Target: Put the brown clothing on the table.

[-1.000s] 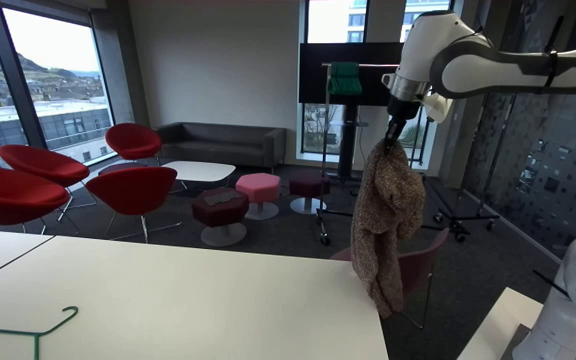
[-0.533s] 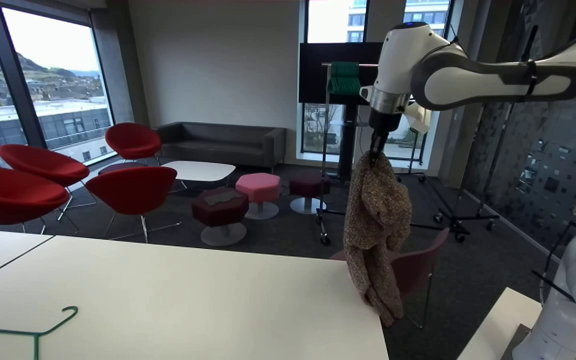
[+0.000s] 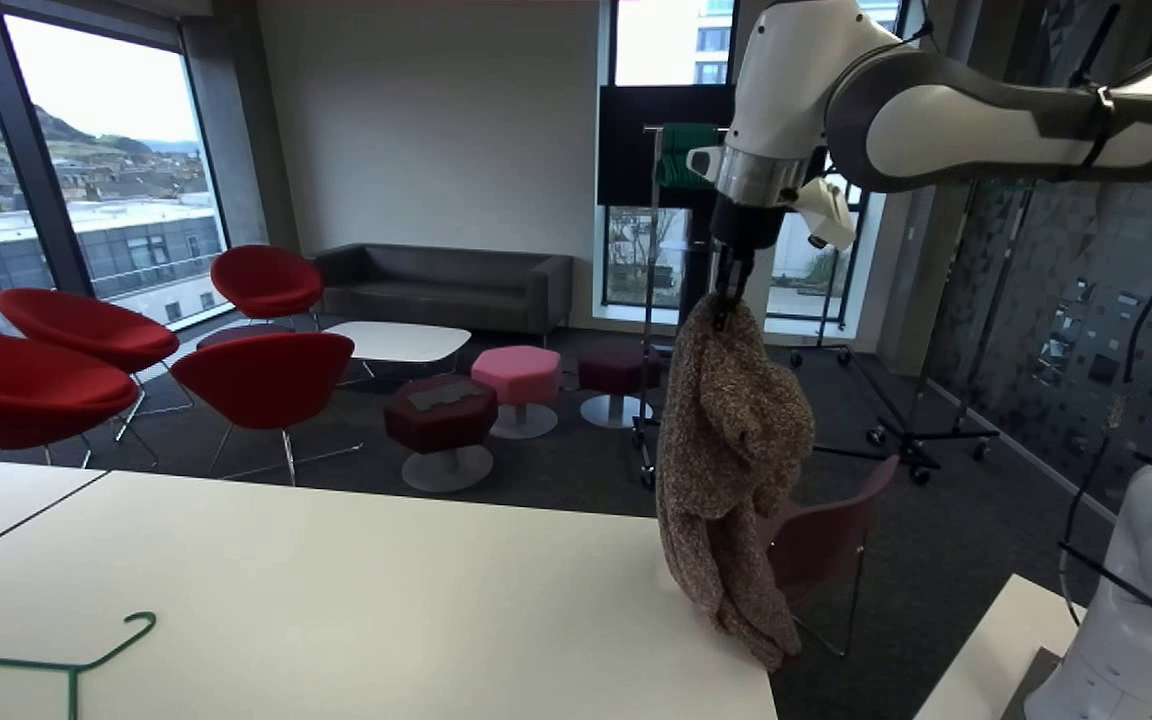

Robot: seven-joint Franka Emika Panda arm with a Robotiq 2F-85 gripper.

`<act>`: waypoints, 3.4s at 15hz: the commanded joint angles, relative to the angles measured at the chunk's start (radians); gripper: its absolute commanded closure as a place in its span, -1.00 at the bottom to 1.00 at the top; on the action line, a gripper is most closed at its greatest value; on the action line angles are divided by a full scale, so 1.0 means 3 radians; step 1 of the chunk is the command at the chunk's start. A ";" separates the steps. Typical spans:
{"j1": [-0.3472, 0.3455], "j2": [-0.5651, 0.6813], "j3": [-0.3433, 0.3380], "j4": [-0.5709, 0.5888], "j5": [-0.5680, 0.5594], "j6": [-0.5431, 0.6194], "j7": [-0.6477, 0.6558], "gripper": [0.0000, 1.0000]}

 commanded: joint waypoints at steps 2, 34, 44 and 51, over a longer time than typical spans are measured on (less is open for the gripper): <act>0.0148 0.0309 0.0030 0.0319 -0.0020 -0.0063 -0.0059 0.96; -0.0013 0.1205 -0.0413 -0.1436 0.0985 0.1126 -0.0441 -0.57; -0.0053 -0.0209 -0.0493 -0.1609 0.0794 0.0852 -0.0594 -1.00; -0.0017 -0.0155 -0.0479 -0.1536 0.0766 0.0802 -0.0476 -1.00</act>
